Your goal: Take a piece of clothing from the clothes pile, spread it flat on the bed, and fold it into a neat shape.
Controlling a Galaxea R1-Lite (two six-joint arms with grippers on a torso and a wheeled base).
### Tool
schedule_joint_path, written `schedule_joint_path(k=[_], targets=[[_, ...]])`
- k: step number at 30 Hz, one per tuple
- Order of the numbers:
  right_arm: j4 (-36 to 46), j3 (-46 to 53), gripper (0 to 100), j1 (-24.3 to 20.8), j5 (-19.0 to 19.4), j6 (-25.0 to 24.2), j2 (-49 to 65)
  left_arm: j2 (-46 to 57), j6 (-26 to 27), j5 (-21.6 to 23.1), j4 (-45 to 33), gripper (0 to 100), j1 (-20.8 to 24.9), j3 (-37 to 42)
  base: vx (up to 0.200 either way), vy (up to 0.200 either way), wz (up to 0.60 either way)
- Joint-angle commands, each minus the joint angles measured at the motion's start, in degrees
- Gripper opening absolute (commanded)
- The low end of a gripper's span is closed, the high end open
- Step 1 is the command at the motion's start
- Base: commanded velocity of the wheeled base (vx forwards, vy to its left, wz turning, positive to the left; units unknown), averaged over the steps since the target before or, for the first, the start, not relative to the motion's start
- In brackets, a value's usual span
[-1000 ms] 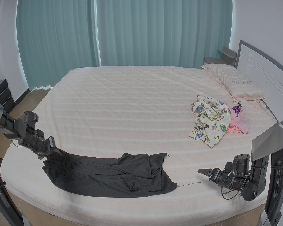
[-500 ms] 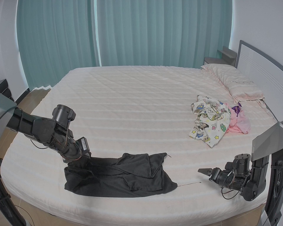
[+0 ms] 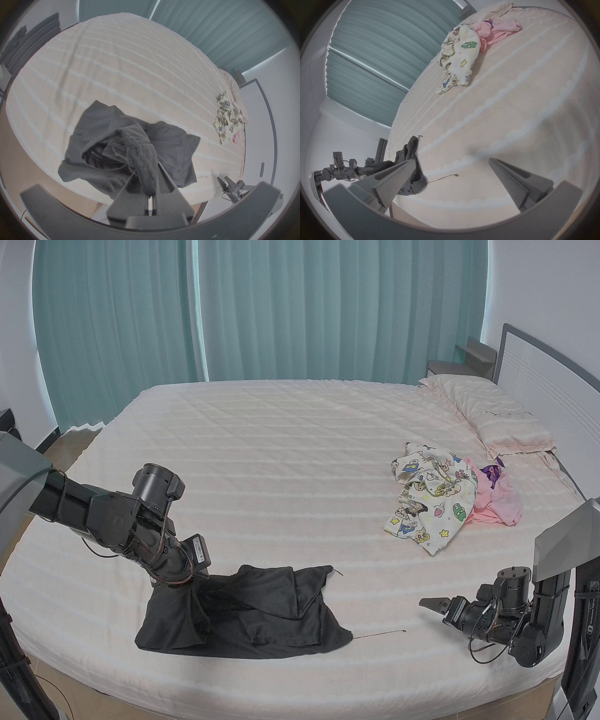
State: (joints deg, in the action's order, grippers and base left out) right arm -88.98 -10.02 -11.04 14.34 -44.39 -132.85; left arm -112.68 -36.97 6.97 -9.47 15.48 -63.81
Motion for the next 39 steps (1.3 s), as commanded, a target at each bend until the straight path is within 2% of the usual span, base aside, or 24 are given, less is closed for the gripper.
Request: schedule_joint_path(k=[1,14,21,26,28,32,33,39], targets=[[-0.85,0.00,100,-0.03,0.08,0.00,-0.13,-0.53,-0.03,0.06,0.07,0,0.95,-0.09,0.000,-0.200,0.00],[-0.85,0.00,100,-0.03,0.08,0.00,-0.13,-5.71,-1.70,-0.03,0.07,0,5.61,-4.57,0.000,-0.200,0.00],[-0.85,0.00,100,-0.03,0.08,0.09,-0.30,-9.84,-2.05,-0.21,0.07,0,5.88,-8.70,0.000,-0.171,0.00],[-0.85,0.00,100,-0.12,0.08,0.09,-0.39,-15.99,-2.84,-7.24,0.86,0,5.88,-12.48,0.000,0.000,0.00],[-0.85,0.00,100,-0.12,-0.01,0.09,-0.39,-17.40,-3.46,-8.64,2.09,0,5.79,-12.84,0.000,0.000,0.00],[-0.85,0.00,100,-0.12,0.08,0.18,-0.56,-17.93,-4.42,-8.56,2.97,0,5.88,-12.75,0.000,0.000,0.00],[-0.85,0.00,100,-0.12,0.08,0.18,-0.56,-17.93,-4.42,-8.56,2.88,100,5.88,-12.75,0.000,0.000,0.00],[-0.85,0.09,100,-0.12,-0.01,0.18,-0.56,-17.40,-5.13,-9.26,2.79,100,5.35,-12.40,0.000,0.000,0.00]])
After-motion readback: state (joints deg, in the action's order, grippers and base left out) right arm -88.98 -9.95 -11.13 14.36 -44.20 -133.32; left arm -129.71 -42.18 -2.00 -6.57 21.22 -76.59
